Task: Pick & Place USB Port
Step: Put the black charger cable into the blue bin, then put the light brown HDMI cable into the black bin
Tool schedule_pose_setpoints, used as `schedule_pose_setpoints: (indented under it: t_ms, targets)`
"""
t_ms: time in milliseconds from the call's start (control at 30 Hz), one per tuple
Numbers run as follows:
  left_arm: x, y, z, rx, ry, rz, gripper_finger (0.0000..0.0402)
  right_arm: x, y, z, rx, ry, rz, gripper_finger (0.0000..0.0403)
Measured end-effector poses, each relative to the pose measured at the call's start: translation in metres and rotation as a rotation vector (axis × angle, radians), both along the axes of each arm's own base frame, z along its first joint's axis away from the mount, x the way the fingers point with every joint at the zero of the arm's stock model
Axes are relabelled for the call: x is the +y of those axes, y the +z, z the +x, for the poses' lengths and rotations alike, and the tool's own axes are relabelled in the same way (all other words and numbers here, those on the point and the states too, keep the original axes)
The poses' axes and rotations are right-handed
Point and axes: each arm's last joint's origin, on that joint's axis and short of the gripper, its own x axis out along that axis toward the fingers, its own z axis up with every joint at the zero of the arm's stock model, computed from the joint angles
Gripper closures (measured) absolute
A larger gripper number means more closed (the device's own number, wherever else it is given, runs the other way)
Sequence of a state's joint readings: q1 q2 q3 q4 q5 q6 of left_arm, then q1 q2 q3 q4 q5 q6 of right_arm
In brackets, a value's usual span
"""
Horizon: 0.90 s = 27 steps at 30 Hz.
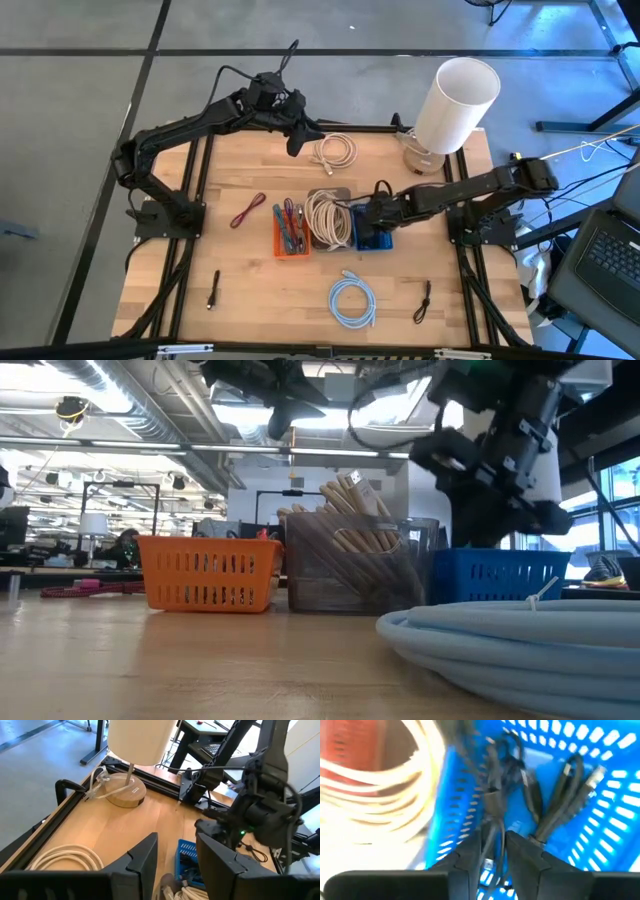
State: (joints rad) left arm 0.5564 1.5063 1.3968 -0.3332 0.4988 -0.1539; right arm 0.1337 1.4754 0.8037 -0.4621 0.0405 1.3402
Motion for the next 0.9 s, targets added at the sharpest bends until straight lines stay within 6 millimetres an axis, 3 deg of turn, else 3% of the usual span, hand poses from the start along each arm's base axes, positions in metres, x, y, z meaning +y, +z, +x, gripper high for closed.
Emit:
schedule_pose_setpoints:
  t_ms: [367,533,700,833,900]
  targets:
    - [-0.001,-0.005,-0.002,0.047,-0.012,-0.001,0.0274,0.000,0.055,0.002,0.066,0.089,-0.122,0.0305]
    - [-0.004,-0.015,-0.007,0.154,-0.088,0.089,0.0274,0.004,0.108,0.013,-0.060,0.122,-0.375,0.0304]
    - [-0.013,-0.022,-0.007,0.244,-0.205,0.301,0.0274,0.001,0.167,0.012,-0.115,0.168,-0.584,0.0304]
    - [-0.013,-0.030,0.000,0.346,-0.136,0.429,0.0274,-0.003,0.208,0.003,-0.138,0.193,-0.694,0.0304]
    - [-0.007,-0.038,0.003,0.416,-0.029,0.405,0.0274,-0.005,0.226,-0.002,-0.152,0.180,-0.735,0.0304]
